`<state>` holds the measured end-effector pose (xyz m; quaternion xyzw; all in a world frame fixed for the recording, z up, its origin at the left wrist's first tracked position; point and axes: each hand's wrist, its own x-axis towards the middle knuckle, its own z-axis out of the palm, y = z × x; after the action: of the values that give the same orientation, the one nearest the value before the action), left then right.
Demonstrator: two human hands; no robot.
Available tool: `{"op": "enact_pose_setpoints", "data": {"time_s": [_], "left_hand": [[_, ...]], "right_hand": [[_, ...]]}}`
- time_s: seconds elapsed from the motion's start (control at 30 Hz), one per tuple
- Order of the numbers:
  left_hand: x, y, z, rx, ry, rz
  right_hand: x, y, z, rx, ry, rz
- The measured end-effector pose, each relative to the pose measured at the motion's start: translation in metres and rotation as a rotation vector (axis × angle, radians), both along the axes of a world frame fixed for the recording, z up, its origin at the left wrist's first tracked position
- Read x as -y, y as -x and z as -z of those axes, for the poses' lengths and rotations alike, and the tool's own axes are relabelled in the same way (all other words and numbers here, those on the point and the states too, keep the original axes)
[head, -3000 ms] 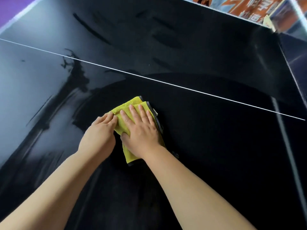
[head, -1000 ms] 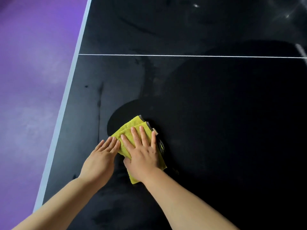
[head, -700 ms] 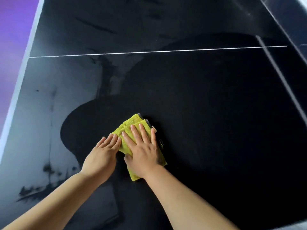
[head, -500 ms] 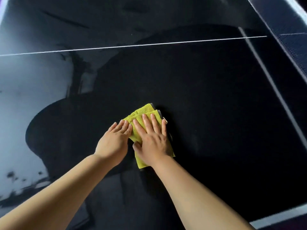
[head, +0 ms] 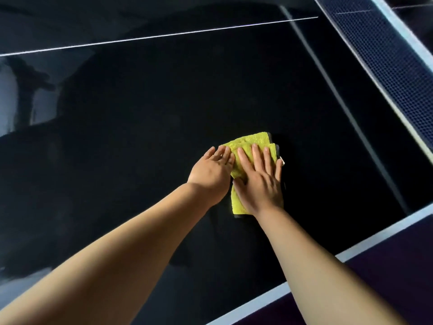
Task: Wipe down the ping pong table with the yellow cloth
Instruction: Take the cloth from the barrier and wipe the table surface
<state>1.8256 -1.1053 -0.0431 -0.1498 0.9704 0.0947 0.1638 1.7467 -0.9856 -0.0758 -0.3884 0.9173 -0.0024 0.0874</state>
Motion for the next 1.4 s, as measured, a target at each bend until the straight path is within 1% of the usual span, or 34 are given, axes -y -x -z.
{"op": "enact_pose_setpoints", "data": {"time_s": [0.13,0.27,0.4,0.53,0.6,0.67,0.87,0.97,1.03,1.1,1.13,1.17,1.3,1.4], "left_hand": [[-0.013,-0.031,-0.001,0.026,0.005,0.105],[-0.011,-0.090,0.001,0.006,0.003,0.171],[0.010,-0.163,0.000,0.008,0.003,0.165],[0.043,-0.240,-0.002,0.004,0.019,0.107],[0.062,-0.279,-0.005,0.027,0.037,0.069],[0.080,-0.320,-0.006,0.036,0.052,0.017],[0.115,-0.446,-0.002,0.006,0.089,-0.140],[0.119,-0.501,0.000,0.006,0.106,-0.210],[0.115,-0.538,0.005,-0.041,0.101,-0.266],[0.106,-0.570,0.004,-0.049,0.100,-0.338],[0.100,-0.585,0.005,-0.086,0.090,-0.361],[0.093,-0.599,0.006,-0.117,0.074,-0.386],[0.057,-0.619,-0.001,-0.097,-0.008,-0.440],[0.039,-0.613,0.001,-0.074,0.035,-0.444]], "right_hand": [[-0.023,-0.033,0.000,-0.026,-0.054,0.040],[-0.025,-0.094,-0.001,-0.038,-0.099,0.077],[0.000,-0.171,-0.005,-0.015,-0.114,0.076],[0.042,-0.245,-0.007,0.027,-0.107,0.053],[0.065,-0.279,-0.009,0.018,-0.109,-0.002],[0.088,-0.314,-0.009,0.056,-0.140,-0.085],[0.145,-0.419,-0.013,0.080,-0.199,-0.270],[0.158,-0.465,-0.012,0.081,-0.189,-0.360],[0.159,-0.494,-0.011,0.090,-0.178,-0.423],[0.154,-0.519,-0.011,0.105,-0.173,-0.489],[0.149,-0.530,-0.011,0.118,-0.177,-0.521],[0.144,-0.539,-0.012,0.135,-0.182,-0.551],[0.116,-0.550,-0.014,0.180,-0.183,-0.651],[0.096,-0.538,-0.014,0.201,-0.146,-0.711]]}}
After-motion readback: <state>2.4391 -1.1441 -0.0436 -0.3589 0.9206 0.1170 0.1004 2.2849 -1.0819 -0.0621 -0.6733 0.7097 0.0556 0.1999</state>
